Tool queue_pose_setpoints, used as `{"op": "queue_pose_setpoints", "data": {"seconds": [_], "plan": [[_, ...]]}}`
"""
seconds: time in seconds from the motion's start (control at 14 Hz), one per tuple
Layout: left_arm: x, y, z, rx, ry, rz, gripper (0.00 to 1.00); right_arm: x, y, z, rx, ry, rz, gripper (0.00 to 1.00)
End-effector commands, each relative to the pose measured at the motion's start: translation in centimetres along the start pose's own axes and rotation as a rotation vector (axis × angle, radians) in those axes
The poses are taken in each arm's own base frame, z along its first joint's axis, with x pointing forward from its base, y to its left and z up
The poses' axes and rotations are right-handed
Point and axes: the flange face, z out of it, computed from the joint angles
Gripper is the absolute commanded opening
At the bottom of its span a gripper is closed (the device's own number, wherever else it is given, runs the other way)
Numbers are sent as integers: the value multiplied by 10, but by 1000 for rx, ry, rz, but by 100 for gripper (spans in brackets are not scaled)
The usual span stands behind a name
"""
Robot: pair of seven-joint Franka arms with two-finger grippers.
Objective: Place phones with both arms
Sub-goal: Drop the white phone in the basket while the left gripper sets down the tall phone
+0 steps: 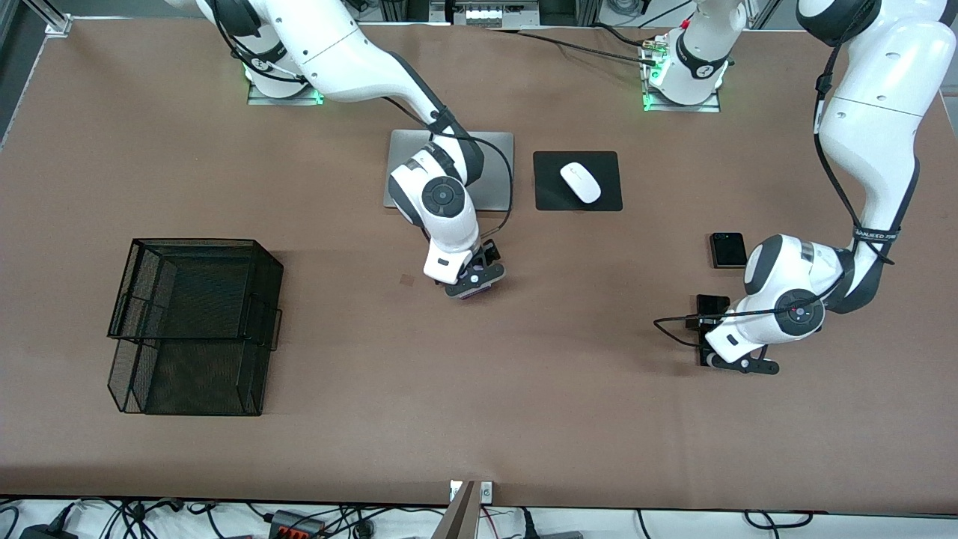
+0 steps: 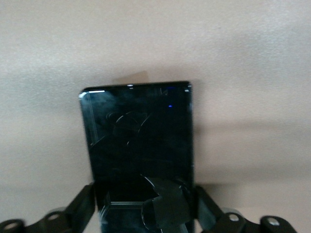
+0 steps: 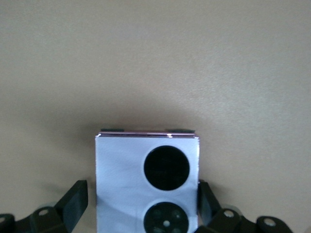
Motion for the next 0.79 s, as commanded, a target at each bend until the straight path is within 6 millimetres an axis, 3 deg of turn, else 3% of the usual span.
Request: {"op": "queue_pose_setpoints", "data": {"seconds": [0.0,0.07,0.21,0.36,0.43,0.57,0.72], "plan": [[0,-1,11,18,-1,28,46,-4,-11,6,-23,-2,4,100],[0,1,9,19,-3,31,34,-4,-11,7,-24,-3,2,100],[0,0,5,18,0,28,21,-4,-8,10,-59,4,-39,98],[1,1,-3,19,3,25,18,-2,-1,10,-74,9,-48,59],[1,0,-16,25,-2,17,17,1,2,6,-77,11,-48,40],[1,14,-45,16,8,34,17,12,13,-18,-104,-12,-28,27],[-3,25,-77,25,14,53,17,29,29,-66,-133,-16,19,24]]}}
